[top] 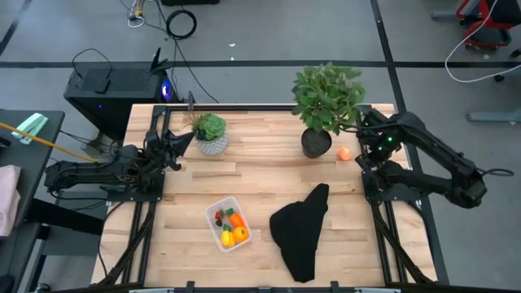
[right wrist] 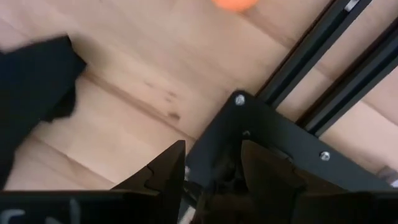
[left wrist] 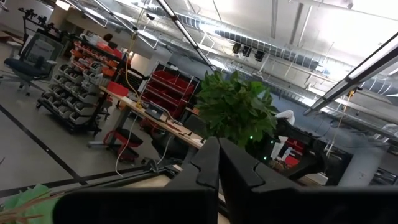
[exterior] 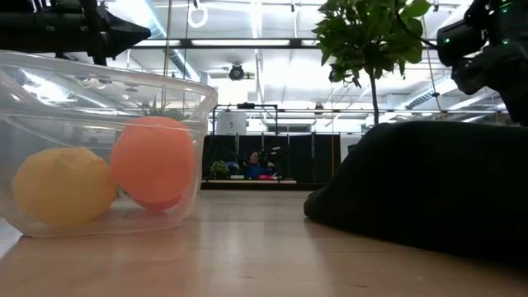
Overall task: Pick and placing Produce into tupperware
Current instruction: Put the peach into the transparent bin
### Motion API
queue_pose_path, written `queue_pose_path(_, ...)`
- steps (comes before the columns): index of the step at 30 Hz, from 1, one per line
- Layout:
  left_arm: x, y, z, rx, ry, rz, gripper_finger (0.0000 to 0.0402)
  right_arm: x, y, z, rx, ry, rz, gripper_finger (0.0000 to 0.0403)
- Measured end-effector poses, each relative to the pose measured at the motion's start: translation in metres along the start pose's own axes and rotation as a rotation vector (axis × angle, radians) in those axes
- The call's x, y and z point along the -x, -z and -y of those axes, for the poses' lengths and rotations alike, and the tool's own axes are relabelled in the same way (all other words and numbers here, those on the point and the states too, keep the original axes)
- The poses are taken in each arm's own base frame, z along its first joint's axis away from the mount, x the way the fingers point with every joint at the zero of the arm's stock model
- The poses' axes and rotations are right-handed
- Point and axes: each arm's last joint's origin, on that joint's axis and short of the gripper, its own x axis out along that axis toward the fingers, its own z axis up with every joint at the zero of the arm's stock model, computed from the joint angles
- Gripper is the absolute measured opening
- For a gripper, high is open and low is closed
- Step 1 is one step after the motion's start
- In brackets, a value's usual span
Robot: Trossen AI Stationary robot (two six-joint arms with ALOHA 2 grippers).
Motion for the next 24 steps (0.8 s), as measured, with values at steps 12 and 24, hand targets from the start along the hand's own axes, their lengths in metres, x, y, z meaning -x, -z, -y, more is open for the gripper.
queue_pose_path(12,0.0000,-0.0003,0.0001,0.001,0.000,0.001,0.0022,-0.0038,-0.0011,-0.0078,0.161,0.082,-0.057,0.0164)
queue_pose_path(24,-0.0001,-0.0002,0.0001,0.001,0.000,0.000,0.0019,-0.0043,-0.0016,-0.0093,0.193,0.187,-0.029,0.0164)
